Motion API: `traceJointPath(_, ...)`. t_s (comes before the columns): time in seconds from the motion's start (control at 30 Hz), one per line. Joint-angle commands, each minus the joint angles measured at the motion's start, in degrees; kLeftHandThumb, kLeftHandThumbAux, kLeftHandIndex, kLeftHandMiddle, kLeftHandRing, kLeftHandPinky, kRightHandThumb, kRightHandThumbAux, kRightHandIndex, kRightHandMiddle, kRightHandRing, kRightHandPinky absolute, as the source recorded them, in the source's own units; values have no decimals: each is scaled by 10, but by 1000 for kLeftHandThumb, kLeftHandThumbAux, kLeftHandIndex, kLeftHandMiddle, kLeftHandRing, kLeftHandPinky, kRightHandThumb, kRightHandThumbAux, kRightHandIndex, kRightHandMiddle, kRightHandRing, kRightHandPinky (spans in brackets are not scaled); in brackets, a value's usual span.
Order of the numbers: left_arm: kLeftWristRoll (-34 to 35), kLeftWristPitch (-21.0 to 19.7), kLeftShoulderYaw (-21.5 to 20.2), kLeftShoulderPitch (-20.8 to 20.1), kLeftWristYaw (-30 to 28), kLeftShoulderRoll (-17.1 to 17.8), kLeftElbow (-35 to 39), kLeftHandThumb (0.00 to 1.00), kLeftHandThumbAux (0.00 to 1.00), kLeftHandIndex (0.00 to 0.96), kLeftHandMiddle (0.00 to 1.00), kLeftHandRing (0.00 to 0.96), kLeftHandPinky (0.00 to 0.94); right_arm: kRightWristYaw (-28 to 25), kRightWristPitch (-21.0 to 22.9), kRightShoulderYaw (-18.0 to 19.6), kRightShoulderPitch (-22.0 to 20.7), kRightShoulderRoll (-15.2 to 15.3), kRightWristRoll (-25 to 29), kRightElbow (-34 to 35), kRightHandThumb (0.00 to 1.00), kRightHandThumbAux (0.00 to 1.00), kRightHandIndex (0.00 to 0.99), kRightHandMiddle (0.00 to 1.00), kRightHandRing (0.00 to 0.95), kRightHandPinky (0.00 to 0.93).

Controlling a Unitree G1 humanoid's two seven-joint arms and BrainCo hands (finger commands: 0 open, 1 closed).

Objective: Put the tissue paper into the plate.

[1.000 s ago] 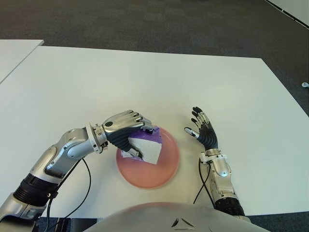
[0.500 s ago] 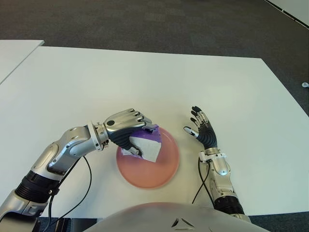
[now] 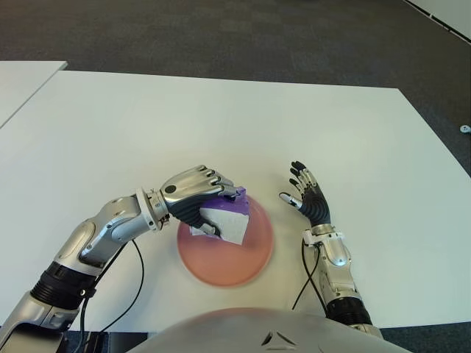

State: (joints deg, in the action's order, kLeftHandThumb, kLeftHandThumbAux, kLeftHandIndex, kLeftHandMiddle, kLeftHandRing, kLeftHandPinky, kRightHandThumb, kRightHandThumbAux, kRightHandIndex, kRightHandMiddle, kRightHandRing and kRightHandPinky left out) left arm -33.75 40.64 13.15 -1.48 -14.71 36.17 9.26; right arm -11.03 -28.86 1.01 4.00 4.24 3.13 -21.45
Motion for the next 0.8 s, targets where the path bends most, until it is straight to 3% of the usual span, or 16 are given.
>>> traceJointPath(0.03, -19, 22, 16, -4, -25, 29, -11, 224, 362, 66, 71, 54, 48, 18, 93, -14, 58, -15, -13, -31, 0, 709, 0, 0, 0, 0)
traceJointPath(0.33, -15, 13, 10, -26, -70, 67, 14, 132, 219, 2, 2, 1, 1, 27, 141, -19, 70, -15, -13, 10, 0, 687, 0, 0, 0, 0)
traceJointPath(0.8, 23, -12, 17, -25, -123, 75, 34, 117, 199, 0, 0, 0, 0, 27, 155, -21, 76, -16, -9, 26, 0, 671, 0, 0, 0, 0)
